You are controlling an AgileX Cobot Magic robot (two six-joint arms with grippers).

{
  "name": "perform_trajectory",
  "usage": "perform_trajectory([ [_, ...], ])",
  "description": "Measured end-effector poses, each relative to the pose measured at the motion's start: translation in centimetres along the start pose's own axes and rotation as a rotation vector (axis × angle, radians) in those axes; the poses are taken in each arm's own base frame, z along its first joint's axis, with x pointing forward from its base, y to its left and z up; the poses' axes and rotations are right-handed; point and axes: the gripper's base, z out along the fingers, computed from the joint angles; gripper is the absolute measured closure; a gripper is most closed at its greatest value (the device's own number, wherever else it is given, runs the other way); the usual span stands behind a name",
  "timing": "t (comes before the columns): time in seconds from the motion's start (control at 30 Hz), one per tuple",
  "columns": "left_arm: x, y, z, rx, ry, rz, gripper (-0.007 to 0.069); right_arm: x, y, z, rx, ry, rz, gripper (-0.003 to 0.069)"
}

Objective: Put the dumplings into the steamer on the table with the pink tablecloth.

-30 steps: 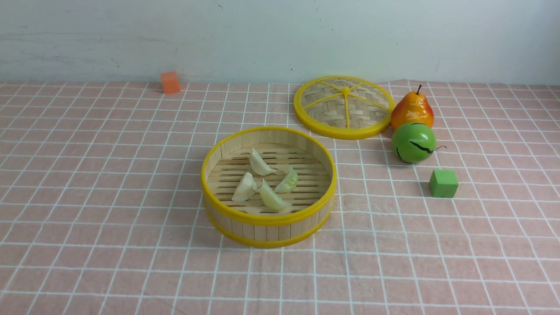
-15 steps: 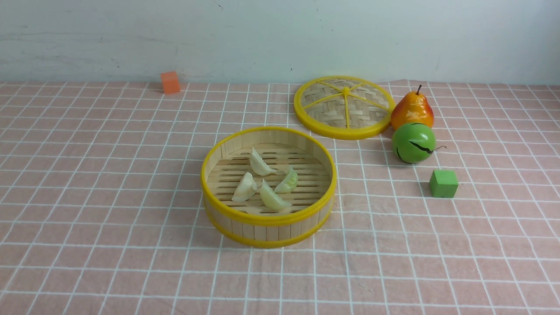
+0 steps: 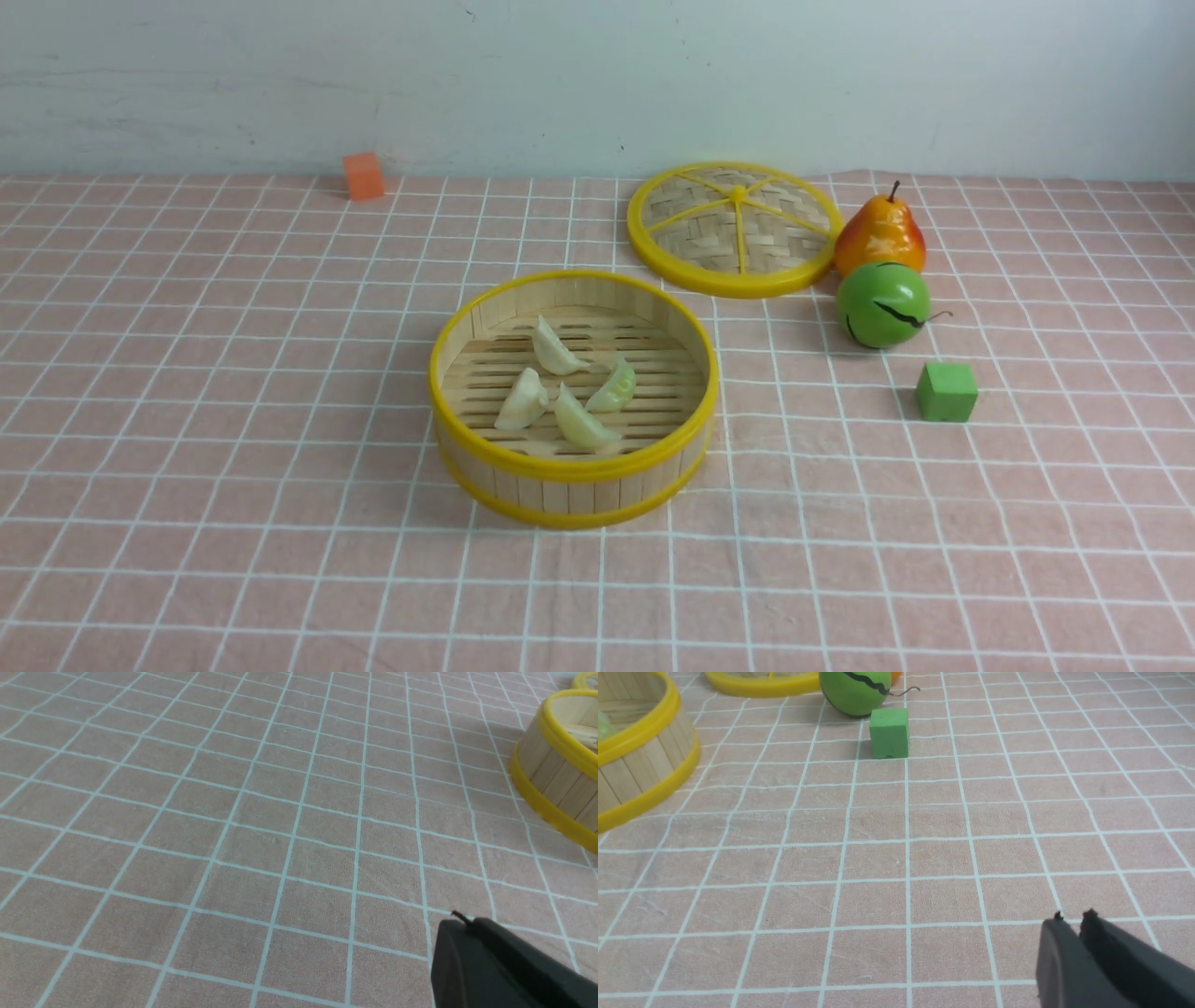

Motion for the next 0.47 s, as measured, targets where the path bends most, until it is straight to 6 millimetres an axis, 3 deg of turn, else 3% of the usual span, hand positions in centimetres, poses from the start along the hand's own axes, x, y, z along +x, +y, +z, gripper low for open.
perform_trajectory([
  [0.47, 0.00, 0.00, 0.00, 0.000, 0.000, 0.000, 0.0630, 0.00, 0.00, 0.00, 0.000, 0.000, 0.000, 0.0599],
])
